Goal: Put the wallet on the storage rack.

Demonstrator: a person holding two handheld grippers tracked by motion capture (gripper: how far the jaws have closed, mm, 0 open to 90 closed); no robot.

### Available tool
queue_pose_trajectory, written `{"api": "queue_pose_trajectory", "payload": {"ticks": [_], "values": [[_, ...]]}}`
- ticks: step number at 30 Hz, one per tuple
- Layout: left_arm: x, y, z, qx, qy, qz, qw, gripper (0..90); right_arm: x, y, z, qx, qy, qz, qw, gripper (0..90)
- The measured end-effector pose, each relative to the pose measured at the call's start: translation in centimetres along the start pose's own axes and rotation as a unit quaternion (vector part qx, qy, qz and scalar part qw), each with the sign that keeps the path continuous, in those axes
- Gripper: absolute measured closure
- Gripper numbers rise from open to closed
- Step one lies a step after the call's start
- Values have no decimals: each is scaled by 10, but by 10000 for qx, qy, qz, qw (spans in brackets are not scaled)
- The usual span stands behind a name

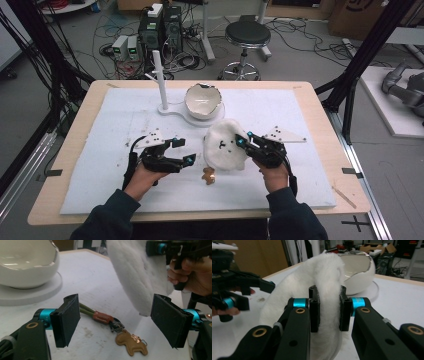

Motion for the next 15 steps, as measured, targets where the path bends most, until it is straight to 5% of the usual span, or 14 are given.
{"api": "queue_pose_trajectory", "payload": {"ticks": [5,10,15], "values": [[10,7,-15,65,253,141,9996,250,10,0,9,-48,-76,10,10000,768],[17,16,-25,135,396,314,9986,459,17,1,15,-2,-193,15,9998,763],[16,18,-20,139,210,395,9989,634,20,4,19,-34,-235,105,9997,761]]}}
Point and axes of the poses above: each handheld gripper's, and its own axes: x roughly forward along the jaws, y roughly out of its underside, z roughly to its left, the point moved 10 cm from there along x, roughly forward along the jaws, and after that the axes turned 9 degrees about -y, right-handed, at the moved point
